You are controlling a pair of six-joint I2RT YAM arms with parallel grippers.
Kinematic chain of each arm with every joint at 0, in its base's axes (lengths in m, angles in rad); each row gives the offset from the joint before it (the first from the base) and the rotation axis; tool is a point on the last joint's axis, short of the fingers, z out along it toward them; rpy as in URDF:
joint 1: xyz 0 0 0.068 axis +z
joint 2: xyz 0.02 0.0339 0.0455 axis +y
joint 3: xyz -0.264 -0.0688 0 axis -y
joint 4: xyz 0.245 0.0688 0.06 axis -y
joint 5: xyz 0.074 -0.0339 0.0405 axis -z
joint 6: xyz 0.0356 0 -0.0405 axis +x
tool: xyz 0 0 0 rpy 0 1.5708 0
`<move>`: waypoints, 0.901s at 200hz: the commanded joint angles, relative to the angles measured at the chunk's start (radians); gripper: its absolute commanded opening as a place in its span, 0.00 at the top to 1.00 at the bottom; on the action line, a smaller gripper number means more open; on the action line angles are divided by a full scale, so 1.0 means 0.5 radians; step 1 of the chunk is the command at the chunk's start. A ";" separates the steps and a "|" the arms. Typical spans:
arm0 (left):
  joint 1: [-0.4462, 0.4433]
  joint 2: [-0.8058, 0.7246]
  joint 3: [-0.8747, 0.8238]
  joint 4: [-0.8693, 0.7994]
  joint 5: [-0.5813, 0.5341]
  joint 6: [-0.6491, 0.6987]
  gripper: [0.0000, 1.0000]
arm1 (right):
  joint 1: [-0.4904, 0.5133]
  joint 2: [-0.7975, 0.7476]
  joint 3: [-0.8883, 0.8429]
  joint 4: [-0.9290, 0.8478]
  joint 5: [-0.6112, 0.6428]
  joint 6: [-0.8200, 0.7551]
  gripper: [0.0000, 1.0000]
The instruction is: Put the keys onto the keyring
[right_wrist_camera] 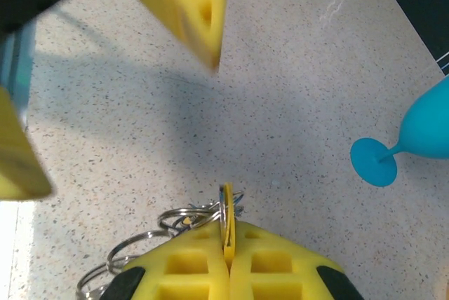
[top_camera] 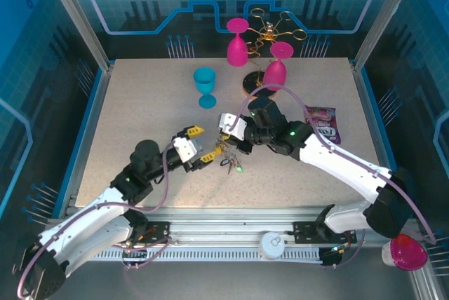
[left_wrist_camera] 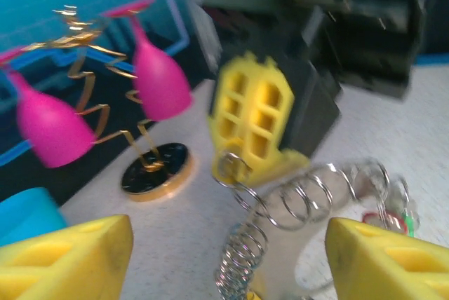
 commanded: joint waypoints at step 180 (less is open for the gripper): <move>0.370 0.148 0.175 -0.220 -1.442 -0.880 0.11 | 0.069 0.636 -0.286 0.209 0.554 0.052 1.00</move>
